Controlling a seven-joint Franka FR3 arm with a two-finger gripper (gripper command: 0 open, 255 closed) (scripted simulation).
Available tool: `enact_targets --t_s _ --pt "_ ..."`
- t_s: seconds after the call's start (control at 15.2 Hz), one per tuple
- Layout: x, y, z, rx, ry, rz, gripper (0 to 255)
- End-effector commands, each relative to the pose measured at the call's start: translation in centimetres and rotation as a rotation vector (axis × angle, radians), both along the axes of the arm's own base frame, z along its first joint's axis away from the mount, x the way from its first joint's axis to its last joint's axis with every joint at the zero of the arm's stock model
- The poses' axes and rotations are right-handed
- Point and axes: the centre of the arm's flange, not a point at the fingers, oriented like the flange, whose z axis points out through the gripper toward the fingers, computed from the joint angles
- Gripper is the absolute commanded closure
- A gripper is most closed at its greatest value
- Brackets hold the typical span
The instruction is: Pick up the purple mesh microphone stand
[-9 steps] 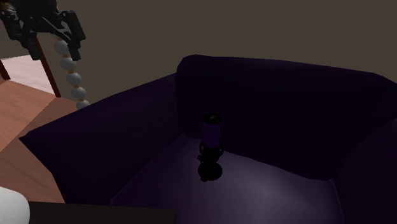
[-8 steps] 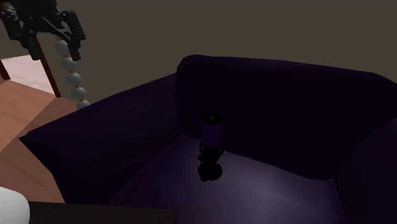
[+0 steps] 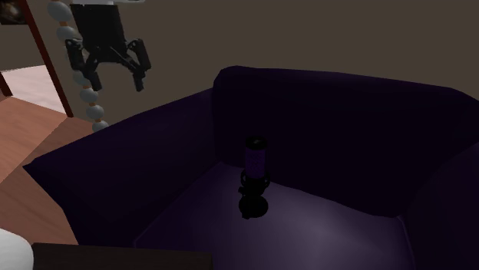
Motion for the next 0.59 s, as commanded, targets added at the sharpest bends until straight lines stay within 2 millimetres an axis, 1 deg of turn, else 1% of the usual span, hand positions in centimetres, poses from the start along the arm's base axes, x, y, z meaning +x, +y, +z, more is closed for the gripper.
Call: enact_targets --t_s 0.0,0.53 --pt "0.7 -2.3 -1.4 -0.003 0.003 0.003 0" --pt "4.4 -10.6 -6.7 -0.013 0.015 0.01 0"
